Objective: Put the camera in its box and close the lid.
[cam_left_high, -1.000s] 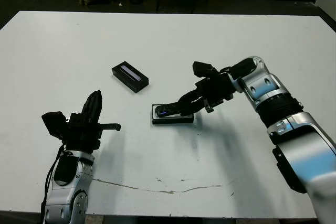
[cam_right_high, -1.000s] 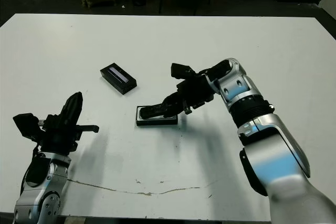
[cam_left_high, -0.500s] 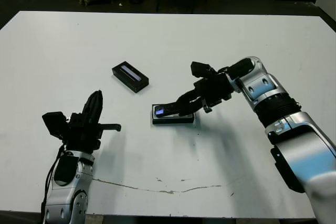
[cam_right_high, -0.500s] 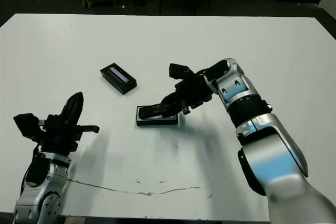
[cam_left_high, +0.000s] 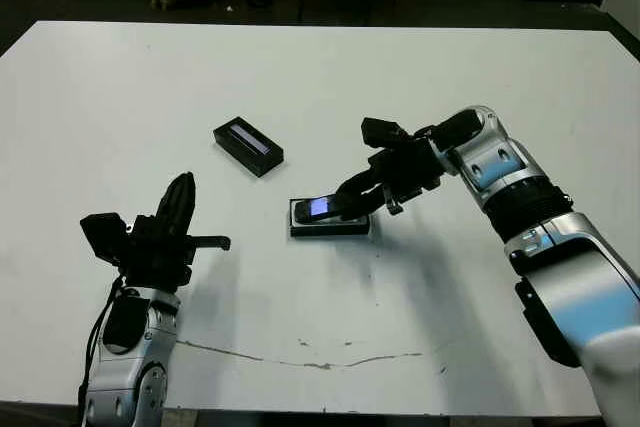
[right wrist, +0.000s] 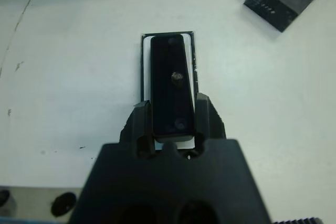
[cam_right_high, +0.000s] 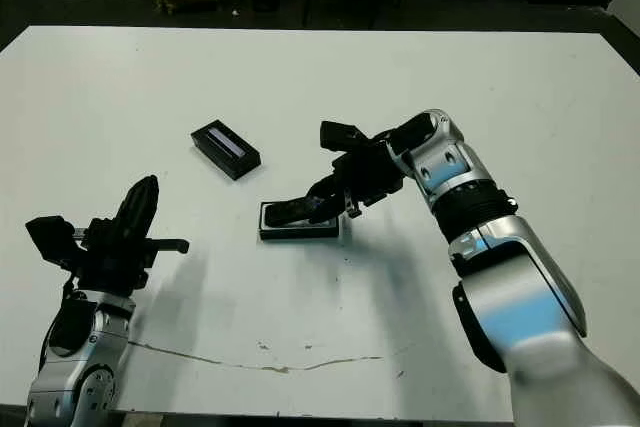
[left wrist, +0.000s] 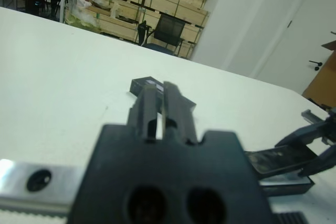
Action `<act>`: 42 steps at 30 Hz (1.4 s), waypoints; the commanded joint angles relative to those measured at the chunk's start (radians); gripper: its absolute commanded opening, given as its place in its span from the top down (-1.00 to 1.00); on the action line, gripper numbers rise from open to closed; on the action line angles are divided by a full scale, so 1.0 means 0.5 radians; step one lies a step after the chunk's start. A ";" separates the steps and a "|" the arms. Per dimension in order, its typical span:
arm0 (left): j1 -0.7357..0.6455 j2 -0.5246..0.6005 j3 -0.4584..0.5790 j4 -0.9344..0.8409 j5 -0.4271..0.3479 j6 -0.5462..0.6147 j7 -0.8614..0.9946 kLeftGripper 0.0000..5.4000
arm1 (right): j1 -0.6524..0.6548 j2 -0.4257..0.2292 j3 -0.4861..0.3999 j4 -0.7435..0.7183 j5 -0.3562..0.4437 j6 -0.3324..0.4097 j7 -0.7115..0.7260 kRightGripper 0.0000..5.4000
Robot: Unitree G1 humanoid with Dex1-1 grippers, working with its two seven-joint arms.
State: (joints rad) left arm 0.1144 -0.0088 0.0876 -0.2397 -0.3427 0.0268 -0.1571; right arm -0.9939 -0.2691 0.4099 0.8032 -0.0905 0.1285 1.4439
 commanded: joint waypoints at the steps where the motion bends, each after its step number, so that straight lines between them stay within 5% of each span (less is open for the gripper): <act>1: 0.018 0.008 0.004 0.026 0.017 0.017 0.006 1.00 | 0.016 -0.006 -0.023 -0.018 -0.001 0.016 -0.046 0.85; 20: 0.022 0.005 0.009 0.044 0.011 0.001 -0.004 1.00 | 0.038 -0.040 0.020 -0.019 -0.048 -0.083 -0.008 0.85; 34: 0.030 0.005 0.000 0.027 0.036 0.005 0.019 1.00 | 0.027 -0.065 0.062 -0.031 -0.105 0.052 0.026 0.85; 42: 0.028 0.008 0.000 0.033 0.033 0.002 0.012 1.00 | 0.061 -0.043 0.072 -0.033 -0.108 -0.005 -0.006 0.85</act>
State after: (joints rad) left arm 0.1166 -0.0088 0.0868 -0.2354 -0.3360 0.0190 -0.1537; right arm -0.9828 -0.2918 0.4357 0.7837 -0.1339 0.1393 1.4462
